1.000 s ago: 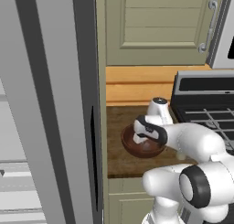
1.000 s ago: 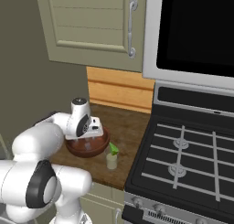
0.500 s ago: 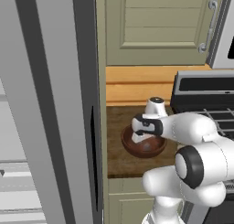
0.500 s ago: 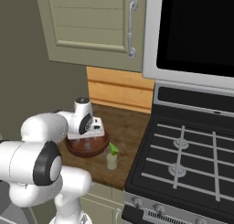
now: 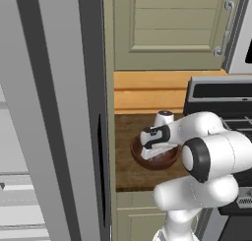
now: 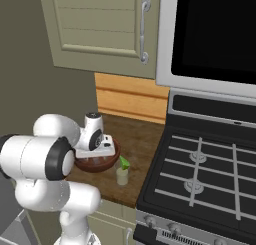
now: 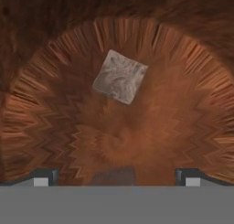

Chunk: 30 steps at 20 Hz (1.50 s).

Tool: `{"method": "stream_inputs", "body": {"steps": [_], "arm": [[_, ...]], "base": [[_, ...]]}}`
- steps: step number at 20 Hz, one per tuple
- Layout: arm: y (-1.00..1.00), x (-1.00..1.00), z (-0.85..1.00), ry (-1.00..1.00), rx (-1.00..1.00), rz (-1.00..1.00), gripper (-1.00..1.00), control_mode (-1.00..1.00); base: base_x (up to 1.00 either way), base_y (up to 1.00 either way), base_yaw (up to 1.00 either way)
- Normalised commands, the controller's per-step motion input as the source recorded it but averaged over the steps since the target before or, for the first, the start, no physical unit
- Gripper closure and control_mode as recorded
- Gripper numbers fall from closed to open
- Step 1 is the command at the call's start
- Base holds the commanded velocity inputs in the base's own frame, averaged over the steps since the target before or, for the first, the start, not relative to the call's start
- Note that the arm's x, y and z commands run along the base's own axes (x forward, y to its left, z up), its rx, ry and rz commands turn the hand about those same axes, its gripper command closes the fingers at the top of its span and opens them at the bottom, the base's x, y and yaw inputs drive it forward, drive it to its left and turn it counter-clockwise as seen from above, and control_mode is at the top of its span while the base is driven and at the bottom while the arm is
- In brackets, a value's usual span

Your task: Grab a lemon wedge from the fridge and one ice cube from the ice bowl, and put them in the glass of lemonade.

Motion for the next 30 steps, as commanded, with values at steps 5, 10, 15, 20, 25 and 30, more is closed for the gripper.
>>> {"method": "stream_inputs", "body": {"steps": [5,10,15,20,25,30], "arm": [[0.0,0.08,-0.14,0.03,0.0,0.0,-1.0,-1.0],[0.0,0.0,-0.01,0.0,0.0,0.0,-1.0,-1.0],[0.0,0.0,0.0,0.0,0.0,0.0,-1.0,-1.0],[0.0,0.0,0.0,-0.02,0.0,0.0,-1.0,-1.0],[0.0,-0.01,-0.06,-0.01,0.0,0.0,-1.0,-1.0],[0.0,-0.12,-0.03,0.0,0.0,0.0,-1.0,-1.0]], "base": [[0.0,0.0,0.0],[0.0,0.0,0.0],[0.0,0.0,0.0],[0.0,0.0,0.0],[0.0,0.0,0.0],[0.0,0.0,0.0]]}}
